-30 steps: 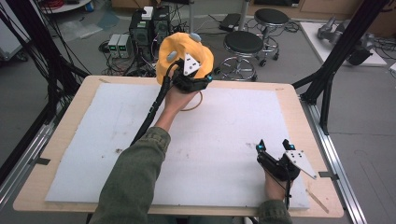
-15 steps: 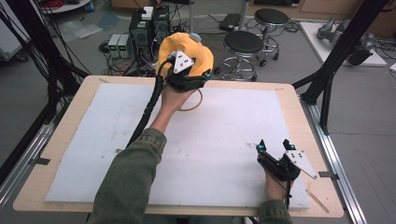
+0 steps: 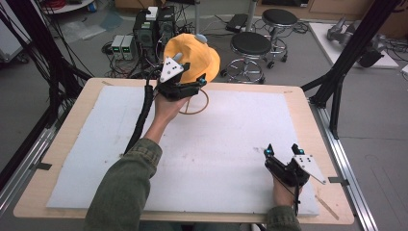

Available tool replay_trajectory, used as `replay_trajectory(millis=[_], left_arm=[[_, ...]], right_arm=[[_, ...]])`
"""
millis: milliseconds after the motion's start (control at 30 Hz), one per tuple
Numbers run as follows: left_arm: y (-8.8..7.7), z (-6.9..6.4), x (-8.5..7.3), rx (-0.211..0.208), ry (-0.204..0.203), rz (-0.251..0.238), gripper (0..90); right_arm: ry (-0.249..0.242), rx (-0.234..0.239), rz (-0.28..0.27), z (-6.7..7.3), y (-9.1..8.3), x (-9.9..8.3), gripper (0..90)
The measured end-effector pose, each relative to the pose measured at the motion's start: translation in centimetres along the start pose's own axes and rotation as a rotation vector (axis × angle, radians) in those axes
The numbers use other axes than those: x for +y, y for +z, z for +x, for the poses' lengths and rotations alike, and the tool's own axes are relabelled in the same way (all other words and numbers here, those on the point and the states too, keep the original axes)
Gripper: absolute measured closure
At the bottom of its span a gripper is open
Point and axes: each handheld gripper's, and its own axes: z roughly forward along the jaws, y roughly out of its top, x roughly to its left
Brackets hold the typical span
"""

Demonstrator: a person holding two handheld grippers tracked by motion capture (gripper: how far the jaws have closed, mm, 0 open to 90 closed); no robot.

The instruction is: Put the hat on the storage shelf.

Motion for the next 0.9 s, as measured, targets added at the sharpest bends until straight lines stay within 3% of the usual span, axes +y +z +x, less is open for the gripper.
replay_trajectory(millis=[433, 600, 733, 900], left_arm=[[-2.8, 0.9, -1.0, 0.031, -0.033, -0.025, 31.2], [-4.0, 1.3, -1.4, 0.045, -0.028, -0.027, 31.1], [-5.2, 2.1, -1.8, 0.04, -0.06, -0.03, 31.6], [-6.3, 2.6, -1.9, 0.054, -0.051, -0.035, 31.3]], right_arm=[[-0.018, 0.005, 0.001, 0.1, 0.0, 0.0, 11.8], [-0.018, 0.005, 0.003, 0.1, 0.0, 0.0, 11.8], [-0.015, 0.003, 0.001, 0.1, -0.1, 0.0, 11.8], [-0.014, 0.003, -0.002, 0.2, -0.1, 0.0, 11.8]])
